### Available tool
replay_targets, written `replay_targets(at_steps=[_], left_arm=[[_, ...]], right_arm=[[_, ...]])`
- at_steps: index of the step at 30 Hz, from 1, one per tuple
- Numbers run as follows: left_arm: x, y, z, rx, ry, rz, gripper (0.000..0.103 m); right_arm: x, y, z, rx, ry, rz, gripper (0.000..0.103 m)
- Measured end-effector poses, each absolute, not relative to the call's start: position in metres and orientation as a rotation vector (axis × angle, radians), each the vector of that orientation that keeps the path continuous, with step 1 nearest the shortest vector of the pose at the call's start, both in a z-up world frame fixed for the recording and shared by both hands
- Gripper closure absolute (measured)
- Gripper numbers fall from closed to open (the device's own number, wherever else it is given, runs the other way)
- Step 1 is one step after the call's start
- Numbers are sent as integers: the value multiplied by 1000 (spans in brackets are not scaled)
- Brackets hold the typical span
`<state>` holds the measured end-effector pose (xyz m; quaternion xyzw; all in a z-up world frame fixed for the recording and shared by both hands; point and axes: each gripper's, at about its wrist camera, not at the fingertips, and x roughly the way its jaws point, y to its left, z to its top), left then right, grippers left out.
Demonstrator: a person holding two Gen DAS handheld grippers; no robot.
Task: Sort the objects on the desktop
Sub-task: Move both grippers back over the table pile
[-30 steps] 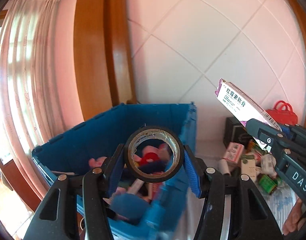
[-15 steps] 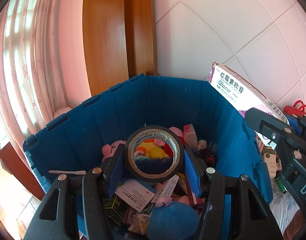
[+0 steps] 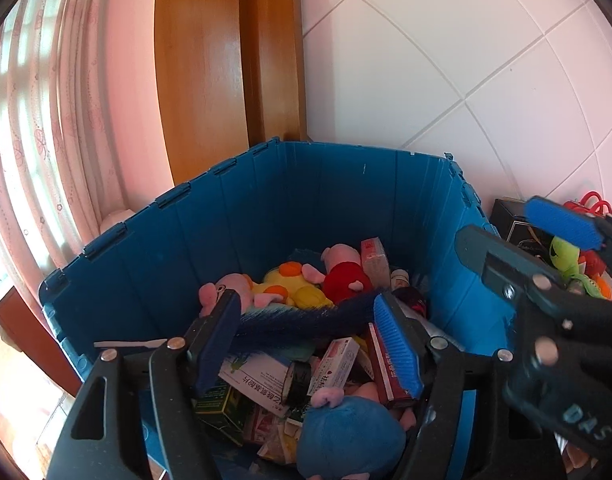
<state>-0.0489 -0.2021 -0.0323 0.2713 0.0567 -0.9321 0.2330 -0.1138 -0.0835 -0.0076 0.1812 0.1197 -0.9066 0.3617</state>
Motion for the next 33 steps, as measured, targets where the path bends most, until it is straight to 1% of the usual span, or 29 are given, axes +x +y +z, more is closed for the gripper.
replay_targets(at_steps=[2, 4, 7, 8, 14, 18, 23, 29, 33], left_arm=[[-46, -201, -32, 739, 165, -2560, 34], [-42, -201, -31, 732, 169, -2562, 34], [-35, -199, -29, 715, 174, -2568, 34], [-33, -197, -28, 708, 180, -2571, 34], [-12, -182, -18, 636, 182, -2594, 34], [-1, -163, -7, 573, 166, -2630, 28], [5, -129, 7, 510, 151, -2734, 26], [-6, -74, 15, 484, 120, -2889, 25], [-22, -36, 8, 538, 81, -2959, 24]], right_arm=[[-111, -81, -6, 449, 316, -2346, 24], [-108, -77, -3, 434, 319, -2363, 12], [-102, -69, 2, 410, 296, -2371, 5], [-99, -66, 4, 401, 293, -2375, 0], [-84, -38, 14, 359, 261, -2405, 0], [-73, -9, 18, 343, 223, -2429, 0], [-64, 37, 21, 344, 159, -2488, 0], [-61, 112, 16, 375, 120, -2650, 0], [-63, 181, 7, 424, 73, -2779, 0]])
